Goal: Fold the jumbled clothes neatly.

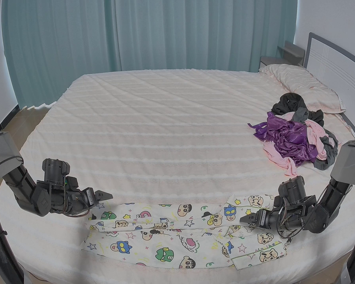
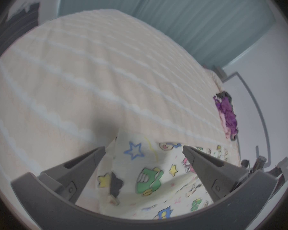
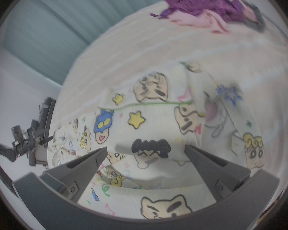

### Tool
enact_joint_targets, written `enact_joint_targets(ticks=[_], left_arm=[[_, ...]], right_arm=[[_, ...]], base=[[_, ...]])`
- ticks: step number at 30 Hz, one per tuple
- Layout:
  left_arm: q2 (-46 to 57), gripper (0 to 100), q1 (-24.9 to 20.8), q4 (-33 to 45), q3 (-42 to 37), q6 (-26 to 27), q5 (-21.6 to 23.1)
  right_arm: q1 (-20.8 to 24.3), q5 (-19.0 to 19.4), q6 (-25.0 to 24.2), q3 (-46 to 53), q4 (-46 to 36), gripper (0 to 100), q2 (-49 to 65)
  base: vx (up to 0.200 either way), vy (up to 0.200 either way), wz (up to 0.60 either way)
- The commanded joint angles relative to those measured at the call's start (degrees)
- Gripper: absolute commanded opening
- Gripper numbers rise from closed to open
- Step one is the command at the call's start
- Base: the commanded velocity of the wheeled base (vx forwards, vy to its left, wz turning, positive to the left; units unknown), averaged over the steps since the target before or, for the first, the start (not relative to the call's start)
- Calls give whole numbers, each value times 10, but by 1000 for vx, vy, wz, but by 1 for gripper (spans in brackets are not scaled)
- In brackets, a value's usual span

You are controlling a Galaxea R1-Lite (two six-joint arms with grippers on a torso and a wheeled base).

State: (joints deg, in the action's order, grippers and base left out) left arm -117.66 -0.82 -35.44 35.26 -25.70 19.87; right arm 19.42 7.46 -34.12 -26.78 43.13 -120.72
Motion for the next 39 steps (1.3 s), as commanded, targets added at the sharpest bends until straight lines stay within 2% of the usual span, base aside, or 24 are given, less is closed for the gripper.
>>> enact_joint_targets(ticks=[1, 14, 15, 30, 39], left_arm=[[0, 100, 4, -1, -2, 1, 0], [-10, 100, 3, -2, 6, 0, 3], [-11, 0, 3, -2, 6, 0, 3], [2, 0, 18, -1, 1, -1, -1], [8, 0, 17, -9, 28, -5, -2]], right_arm=[[0, 0, 0, -2, 0, 100, -7], [1, 0, 0, -3, 0, 100, -7], [1, 0, 0, -3, 0, 100, -7], [-3, -3, 1, -9, 3, 100, 0], [-3, -4, 1, -6, 35, 100, -6]], base=[[0, 0, 0], [0, 0, 0], [0, 0, 0], [0, 0, 0], [0, 0, 0]])
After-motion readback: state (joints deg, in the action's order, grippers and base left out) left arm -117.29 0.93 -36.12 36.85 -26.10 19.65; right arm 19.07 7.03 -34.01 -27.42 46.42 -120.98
